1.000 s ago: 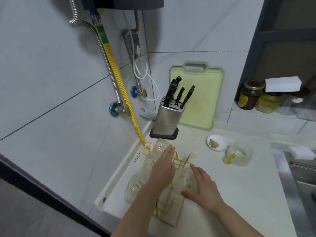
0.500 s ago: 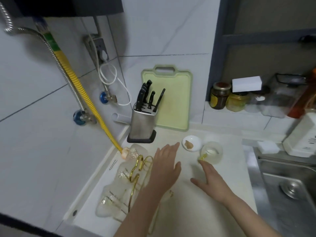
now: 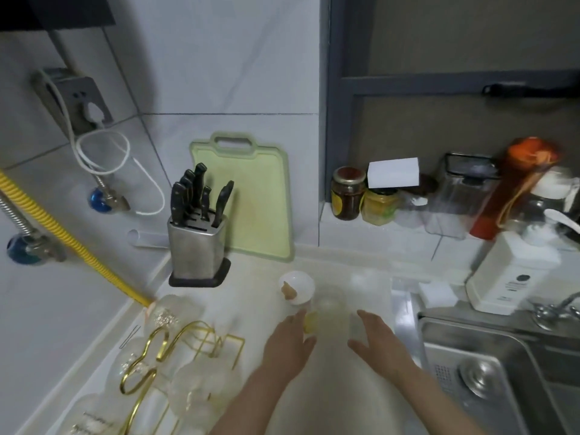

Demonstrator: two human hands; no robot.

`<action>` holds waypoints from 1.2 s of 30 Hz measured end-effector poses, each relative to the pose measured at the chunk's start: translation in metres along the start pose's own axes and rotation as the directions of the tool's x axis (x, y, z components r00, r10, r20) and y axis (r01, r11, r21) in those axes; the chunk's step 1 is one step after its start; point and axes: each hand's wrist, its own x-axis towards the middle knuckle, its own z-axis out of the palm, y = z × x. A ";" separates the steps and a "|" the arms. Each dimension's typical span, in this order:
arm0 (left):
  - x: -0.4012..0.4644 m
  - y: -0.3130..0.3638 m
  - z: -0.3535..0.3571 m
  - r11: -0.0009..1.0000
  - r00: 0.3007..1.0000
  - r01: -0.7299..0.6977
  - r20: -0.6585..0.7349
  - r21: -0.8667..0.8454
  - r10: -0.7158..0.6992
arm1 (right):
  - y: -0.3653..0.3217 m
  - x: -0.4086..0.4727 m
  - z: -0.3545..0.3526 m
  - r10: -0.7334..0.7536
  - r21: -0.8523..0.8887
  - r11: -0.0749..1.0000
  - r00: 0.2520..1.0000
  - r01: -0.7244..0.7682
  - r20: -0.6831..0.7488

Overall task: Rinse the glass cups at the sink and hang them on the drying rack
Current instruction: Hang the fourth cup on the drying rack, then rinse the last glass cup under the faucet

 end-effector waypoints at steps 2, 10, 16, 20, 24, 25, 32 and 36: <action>0.015 -0.001 0.010 0.998 0.998 0.063 0.003 -0.002 -0.063 | 0.007 0.017 -0.001 -0.003 -0.023 1.000 0.999 0.004 0.032; 0.050 -0.005 0.034 0.988 0.992 0.127 -0.007 -0.091 -0.129 | 0.008 0.078 0.014 -0.029 0.185 0.983 0.993 0.008 0.114; 0.058 -0.001 0.041 0.966 0.977 0.196 -0.052 -0.171 -0.208 | 0.014 0.090 0.035 -0.002 0.390 0.920 0.996 -0.035 0.095; 0.048 0.004 0.046 0.970 0.972 0.171 -0.134 -0.175 -0.195 | 0.017 0.075 0.036 -0.016 0.454 0.891 0.999 -0.006 0.043; 0.022 0.022 0.041 0.935 0.977 0.074 -0.163 -0.346 -0.138 | 0.024 0.035 0.025 0.021 0.561 0.828 0.999 0.005 -0.040; 0.013 0.030 0.038 0.919 0.981 0.042 -0.159 -0.392 -0.113 | 0.026 0.020 0.020 0.041 0.586 0.811 0.997 0.005 -0.066; -0.063 0.078 0.041 0.781 0.997 -0.077 -0.054 -0.619 0.055 | 0.041 -0.111 -0.011 0.170 0.723 0.686 0.949 0.079 -0.264; -0.096 0.103 0.057 0.762 0.973 -0.203 -0.038 -0.615 0.228 | 0.052 -0.183 -0.015 0.296 0.753 0.656 0.899 0.054 -0.323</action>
